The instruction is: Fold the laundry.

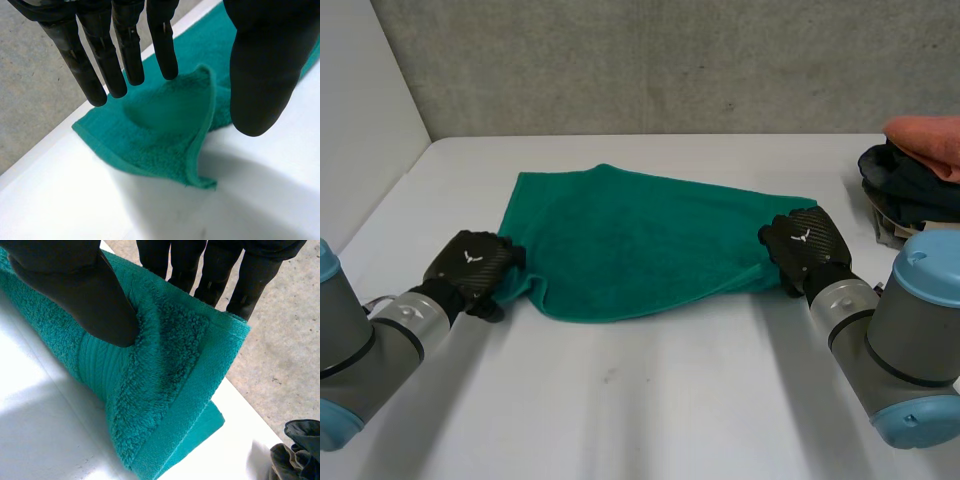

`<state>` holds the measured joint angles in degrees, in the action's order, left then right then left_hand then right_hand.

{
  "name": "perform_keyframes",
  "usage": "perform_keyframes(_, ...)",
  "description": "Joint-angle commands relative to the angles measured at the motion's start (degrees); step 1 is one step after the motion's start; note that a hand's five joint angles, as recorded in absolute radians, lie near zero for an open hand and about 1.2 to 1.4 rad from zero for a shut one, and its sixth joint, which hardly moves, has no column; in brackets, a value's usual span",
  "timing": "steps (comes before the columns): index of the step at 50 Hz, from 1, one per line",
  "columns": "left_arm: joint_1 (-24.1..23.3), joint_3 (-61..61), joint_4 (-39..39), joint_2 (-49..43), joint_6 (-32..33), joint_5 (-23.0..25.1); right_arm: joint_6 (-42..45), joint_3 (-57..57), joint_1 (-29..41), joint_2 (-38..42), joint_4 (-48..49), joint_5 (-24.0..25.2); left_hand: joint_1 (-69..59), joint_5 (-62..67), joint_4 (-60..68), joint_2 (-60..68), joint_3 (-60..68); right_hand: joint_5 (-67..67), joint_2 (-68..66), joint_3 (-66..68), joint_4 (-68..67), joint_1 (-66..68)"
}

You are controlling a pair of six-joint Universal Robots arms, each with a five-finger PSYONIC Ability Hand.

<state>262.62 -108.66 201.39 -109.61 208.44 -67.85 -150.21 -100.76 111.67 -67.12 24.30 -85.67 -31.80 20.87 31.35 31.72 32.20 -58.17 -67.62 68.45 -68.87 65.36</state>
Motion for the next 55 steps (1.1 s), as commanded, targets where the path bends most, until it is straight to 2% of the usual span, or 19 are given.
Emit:
perform_keyframes(1,-1.14,1.79,3.12,-2.18,-4.09,-2.1,0.01,-0.23,-0.04,0.06,-0.13,-0.11,-2.47,3.4,2.91,2.55,2.06,-11.83,-12.38,11.55,-11.13,14.64)
perform_keyframes(8,-1.93,5.47,6.12,-8.94,-3.83,-9.91,0.01,-0.76,-0.13,0.06,-0.31,-0.11,-3.14,4.07,3.59,3.22,2.74,-11.83,-12.38,11.55,-11.13,14.64)
perform_keyframes(15,-1.85,7.85,6.12,-12.03,-2.95,-12.39,0.1,-0.58,-0.13,-0.03,-0.4,-0.38,-7.67,8.6,8.12,7.75,7.27,-11.83,-12.38,11.55,-11.13,14.64)
perform_keyframes(18,-1.67,7.68,6.2,-11.77,-1.55,-12.3,0.27,-0.14,-0.22,-0.12,-0.4,-0.73,-30.31,31.24,30.76,30.39,29.91,-11.83,-12.38,11.55,-11.13,14.64)
perform_keyframes(19,-1.5,7.33,6.29,-11.25,-1.2,-12.21,0.45,-0.06,-0.22,-0.2,-0.49,-0.73,-44.38,45.31,44.83,44.46,43.98,-11.83,-12.38,11.55,-11.13,14.64)
perform_keyframes(20,-1.58,7.07,6.38,-10.98,-1.19,-12.21,0.62,0.03,-0.13,-0.38,-0.57,-0.73,-48.16,49.09,48.61,48.24,47.76,-11.83,-12.38,11.55,-11.13,14.64)
perform_keyframes(24,-1.23,5.22,5.94,-4.93,-1.11,-12.48,1.5,0.82,-0.22,-2.57,-2.15,-0.73,-48.2,49.13,48.65,48.28,47.8,-11.83,-12.38,11.55,-11.13,14.64)
perform_keyframes(28,-1.58,1.97,5.59,2.54,-0.84,-12.48,3.69,3.63,-0.75,-5.91,-9.87,-0.29,-48.2,49.13,48.65,48.28,47.8,-11.83,-12.38,11.55,-11.13,14.64)
perform_keyframes(32,-1.58,-0.67,3.05,10.01,-0.4,-12.39,6.42,8.2,-2.41,-6.36,-22.17,-0.03,-48.2,49.13,48.65,48.28,47.8,-11.83,-12.38,11.55,-11.13,14.64)
perform_keyframes(34,-0.97,-1.72,0.33,13.0,0.12,-12.3,8.44,10.57,-3.38,-6.53,-31.48,0.15,-48.2,49.13,48.65,48.28,47.8,-11.83,-12.38,11.55,-11.13,14.64)
perform_keyframes(38,-0.35,-3.04,-10.29,18.28,4.24,-12.04,13.62,12.25,-4.26,-6.53,-43.88,0.33,-48.2,49.13,48.65,48.28,47.8,-11.83,-12.38,11.55,-11.13,14.64)
perform_keyframes(39,0.0,-3.22,-15.71,19.85,7.47,-12.04,14.68,12.25,-4.44,-6.62,-45.91,0.33,-48.2,49.13,48.65,48.28,47.8,-11.83,-12.38,11.55,-11.13,14.64)
perform_keyframes(43,1.4,-4.88,-26.98,22.93,16.44,-11.95,19.51,11.11,-4.79,-8.2,-52.68,0.15,-48.2,49.13,48.65,48.28,47.8,-11.83,-12.38,11.55,-11.13,14.64)
perform_keyframes(45,2.1,-5.68,-29.12,23.38,19.62,-11.95,22.23,9.97,-5.66,-9.51,-54.44,0.24,-48.2,49.13,48.65,48.28,47.8,-11.83,-12.38,11.55,-11.13,14.64)
perform_keyframes(50,3.86,-7.35,-28.87,23.12,24.9,-11.51,25.49,8.91,-8.56,-9.61,-55.15,0.24,-48.2,49.13,48.65,48.28,47.8,-11.83,-12.38,11.55,-11.13,14.64)
perform_keyframes(54,2.99,-5.77,-23.35,19.44,24.74,-11.07,24.44,10.49,-9.18,-8.56,-52.35,0.5,-48.2,49.13,48.65,48.28,47.8,-11.83,-12.38,11.55,-11.13,14.64)
perform_keyframes(55,1.68,-4.2,-19.06,17.26,24.39,-10.98,24.01,11.01,-9.1,-7.6,-50.69,0.76,-48.2,49.13,48.65,48.28,47.8,-11.83,-12.38,11.55,-11.13,14.64)
